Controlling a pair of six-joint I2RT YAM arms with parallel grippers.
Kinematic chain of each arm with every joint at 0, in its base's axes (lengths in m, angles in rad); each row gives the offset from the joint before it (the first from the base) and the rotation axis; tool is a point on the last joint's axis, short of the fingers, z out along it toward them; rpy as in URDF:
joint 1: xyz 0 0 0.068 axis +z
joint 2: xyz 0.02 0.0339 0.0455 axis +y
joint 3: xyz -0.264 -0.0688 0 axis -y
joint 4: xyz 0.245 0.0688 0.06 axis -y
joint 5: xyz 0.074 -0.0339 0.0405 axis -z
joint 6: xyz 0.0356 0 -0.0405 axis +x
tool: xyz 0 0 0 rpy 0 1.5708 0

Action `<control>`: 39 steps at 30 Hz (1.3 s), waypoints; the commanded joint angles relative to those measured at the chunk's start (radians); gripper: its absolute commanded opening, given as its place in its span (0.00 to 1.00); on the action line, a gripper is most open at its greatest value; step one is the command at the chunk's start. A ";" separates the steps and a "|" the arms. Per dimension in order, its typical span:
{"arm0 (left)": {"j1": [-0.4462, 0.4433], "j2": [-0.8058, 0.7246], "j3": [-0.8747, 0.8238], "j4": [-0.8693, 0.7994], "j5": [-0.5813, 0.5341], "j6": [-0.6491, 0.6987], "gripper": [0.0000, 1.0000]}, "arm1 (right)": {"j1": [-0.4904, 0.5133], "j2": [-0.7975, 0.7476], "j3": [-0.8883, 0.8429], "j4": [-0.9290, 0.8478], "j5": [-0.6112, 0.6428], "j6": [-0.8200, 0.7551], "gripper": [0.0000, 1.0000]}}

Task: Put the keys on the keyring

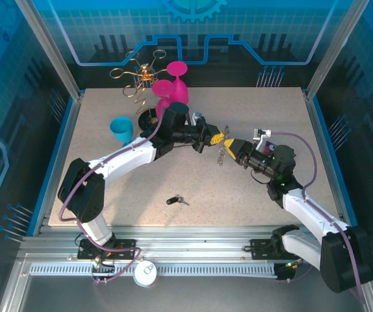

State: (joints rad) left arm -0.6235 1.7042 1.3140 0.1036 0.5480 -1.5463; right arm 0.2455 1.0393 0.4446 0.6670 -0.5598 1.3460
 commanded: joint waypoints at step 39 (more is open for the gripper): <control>0.010 -0.077 -0.089 -0.095 -0.106 0.072 0.67 | 0.003 -0.057 0.187 -0.684 0.050 -0.284 0.00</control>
State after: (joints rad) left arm -0.6235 1.6752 1.2415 0.0765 0.4969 -1.5261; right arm 0.2459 1.0058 0.5606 0.2104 -0.5484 1.1790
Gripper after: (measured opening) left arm 0.659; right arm 0.065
